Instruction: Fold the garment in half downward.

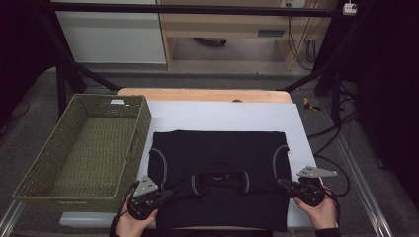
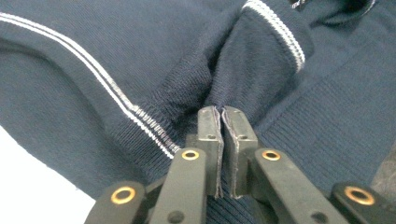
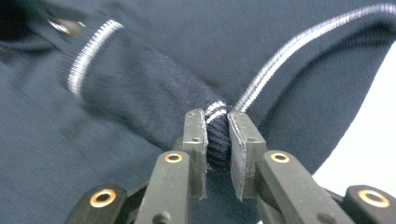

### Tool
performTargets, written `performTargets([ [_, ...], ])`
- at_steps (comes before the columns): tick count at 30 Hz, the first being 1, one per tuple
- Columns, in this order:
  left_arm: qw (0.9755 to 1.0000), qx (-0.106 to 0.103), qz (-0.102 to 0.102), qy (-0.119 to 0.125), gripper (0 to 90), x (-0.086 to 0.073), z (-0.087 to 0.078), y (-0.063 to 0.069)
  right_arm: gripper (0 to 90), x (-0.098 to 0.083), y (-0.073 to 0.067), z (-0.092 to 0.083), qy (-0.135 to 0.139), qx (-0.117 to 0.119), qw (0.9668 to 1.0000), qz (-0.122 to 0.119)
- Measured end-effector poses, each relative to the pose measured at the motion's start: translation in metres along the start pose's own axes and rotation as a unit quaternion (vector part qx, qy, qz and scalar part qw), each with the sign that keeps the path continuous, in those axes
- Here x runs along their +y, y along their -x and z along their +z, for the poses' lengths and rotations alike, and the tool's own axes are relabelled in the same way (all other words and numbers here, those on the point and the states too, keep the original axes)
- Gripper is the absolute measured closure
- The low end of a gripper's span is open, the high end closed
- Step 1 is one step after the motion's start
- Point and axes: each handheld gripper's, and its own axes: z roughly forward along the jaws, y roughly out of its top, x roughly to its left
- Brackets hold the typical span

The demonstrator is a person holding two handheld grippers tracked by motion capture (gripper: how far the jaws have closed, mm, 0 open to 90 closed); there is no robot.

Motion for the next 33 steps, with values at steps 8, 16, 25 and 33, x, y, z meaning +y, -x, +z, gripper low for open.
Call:
performTargets([
  [8, 0.9994, 0.0, -0.012, 0.034, 51.8, 0.01, 0.0, -0.002, 52.7, 0.008, -0.003, -0.01, 0.04, -0.004, 0.9992, -0.007],
  [16, 0.9991, -0.018, 0.012, 0.036, 38.8, 0.037, 0.015, 0.011, 44.6, 0.034, -0.018, 0.003, 0.059, 0.01, 0.9976, -0.035],
  [25, 0.9984, -0.049, 0.018, -0.019, 55.3, 0.044, 0.052, 0.017, 45.4, 0.049, -0.026, 0.038, 0.024, 0.039, 0.9984, -0.035],
  [33, 0.9975, -0.056, 0.027, -0.034, 69.7, 0.035, 0.06, 0.02, 61.7, 0.042, -0.027, 0.055, -0.019, 0.046, 0.9974, -0.051],
])
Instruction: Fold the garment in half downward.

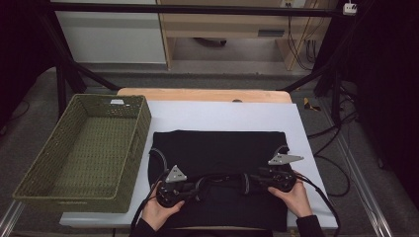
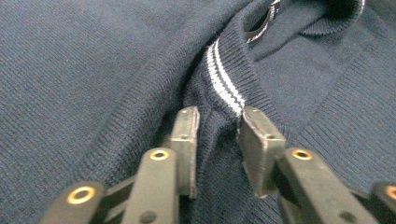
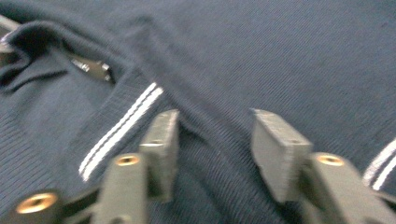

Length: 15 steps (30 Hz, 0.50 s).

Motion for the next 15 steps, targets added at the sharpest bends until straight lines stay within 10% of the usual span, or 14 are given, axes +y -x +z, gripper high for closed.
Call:
performTargets([
  [5, 1.0, -0.004, 0.003, -0.006, 80.3, 0.0, -0.002, 0.003, 85.8, -0.001, -0.004, -0.008, -0.015, 0.015, 0.9997, -0.008],
  [15, 0.9989, -0.027, 0.022, 0.03, 82.3, 0.0, -0.043, 0.021, 87.7, -0.003, -0.012, -0.041, 0.03, 0.033, 0.999, 0.0],
])
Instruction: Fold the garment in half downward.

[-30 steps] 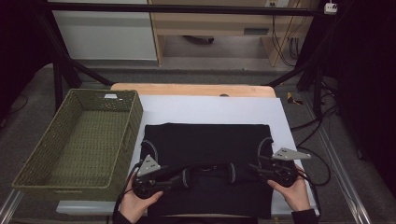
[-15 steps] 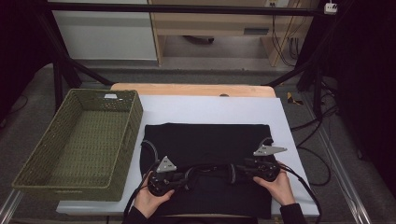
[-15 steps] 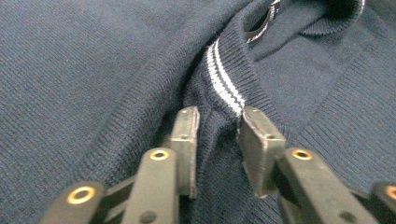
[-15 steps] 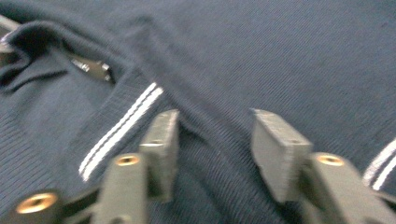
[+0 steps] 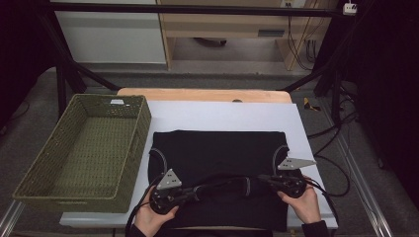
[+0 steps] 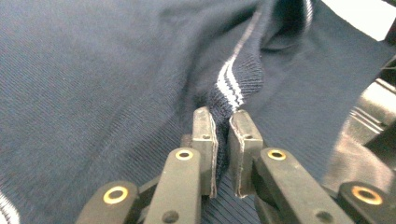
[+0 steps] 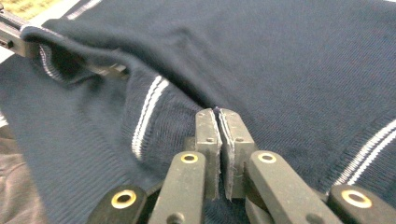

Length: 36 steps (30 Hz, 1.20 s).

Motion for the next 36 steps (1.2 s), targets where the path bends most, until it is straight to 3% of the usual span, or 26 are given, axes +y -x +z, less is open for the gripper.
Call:
performTargets([
  [5, 0.9996, -0.001, 0.028, -0.006, 82.5, -0.006, -0.007, 0.015, 87.8, -0.007, -0.011, -0.017, 0.01, 0.014, 0.9998, -0.007],
  [9, 0.9986, 0.005, 0.047, -0.022, 80.5, -0.017, -0.005, 0.02, 87.3, -0.019, -0.02, -0.024, -0.011, 0.027, 0.9996, -0.005],
  [13, 0.9994, -0.008, 0.027, -0.021, 73.6, -0.024, -0.008, 0.015, 81.4, -0.035, -0.024, -0.025, -0.035, 0.035, 0.9987, 0.007],
  [15, 0.9998, -0.004, 0.014, -0.01, 66.3, -0.025, -0.013, 0.011, 76.6, -0.039, -0.023, -0.029, -0.028, 0.033, 0.999, 0.013],
  [17, 0.9997, 0.024, 0.002, 0.005, 55.1, -0.028, -0.021, 0.006, 68.9, -0.04, -0.02, -0.035, 0.0, 0.016, 0.9997, 0.02],
  [20, 0.9981, 0.049, -0.03, 0.019, 46.0, -0.037, -0.032, -0.008, 59.0, -0.041, -0.013, -0.04, 0.028, -0.034, 0.9987, 0.026],
  [22, 0.995, 0.082, -0.056, 0.012, 45.4, -0.045, -0.036, -0.018, 53.0, -0.044, -0.008, -0.039, 0.026, -0.076, 0.9963, 0.028],
  [24, 0.9912, 0.107, -0.078, -0.002, 45.3, -0.052, -0.038, -0.027, 50.9, -0.048, -0.003, -0.036, 0.007, -0.11, 0.9934, 0.034],
  [26, 0.9898, 0.105, -0.096, -0.011, 45.9, -0.055, -0.037, -0.032, 48.7, -0.053, 0.001, -0.032, -0.012, -0.128, 0.991, 0.037],
  [30, 0.989, 0.111, -0.092, -0.031, 51.9, -0.056, -0.03, -0.029, 49.4, -0.058, 0.003, -0.028, -0.025, -0.125, 0.9907, 0.049],
  [34, 0.9877, 0.115, -0.1, -0.034, 63.0, -0.056, -0.03, -0.03, 62.1, -0.061, 0.002, -0.022, -0.047, -0.124, 0.99, 0.049],
  [36, 0.9878, 0.116, -0.096, -0.039, 71.3, -0.056, -0.03, -0.029, 70.2, -0.059, 0.001, -0.022, -0.05, -0.121, 0.9893, 0.063],
])
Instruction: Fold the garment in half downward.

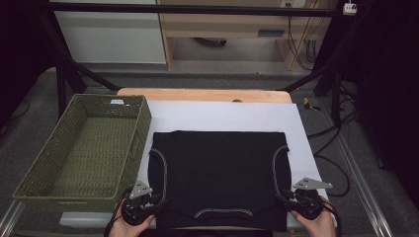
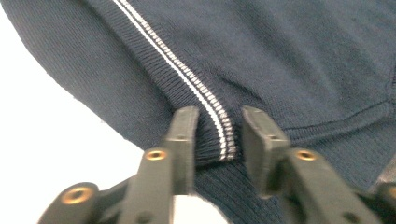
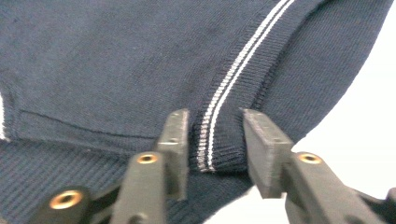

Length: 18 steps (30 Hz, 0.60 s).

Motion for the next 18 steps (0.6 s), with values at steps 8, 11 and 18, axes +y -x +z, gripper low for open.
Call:
performTargets([
  [8, 0.9994, -0.014, -0.003, 0.032, 80.3, 0.006, -0.025, -0.003, 80.0, 0.004, -0.001, -0.019, 0.025, 0.013, 0.9996, 0.009],
  [11, 0.9988, -0.03, -0.008, 0.038, 80.4, 0.005, -0.036, -0.006, 80.3, 0.004, -0.003, -0.033, 0.034, 0.02, 0.9991, 0.015],
  [18, 0.9992, -0.035, -0.002, 0.016, 80.2, -0.002, -0.035, -0.006, 80.2, -0.001, 0.001, -0.038, 0.018, 0.024, 0.9989, 0.035],
])
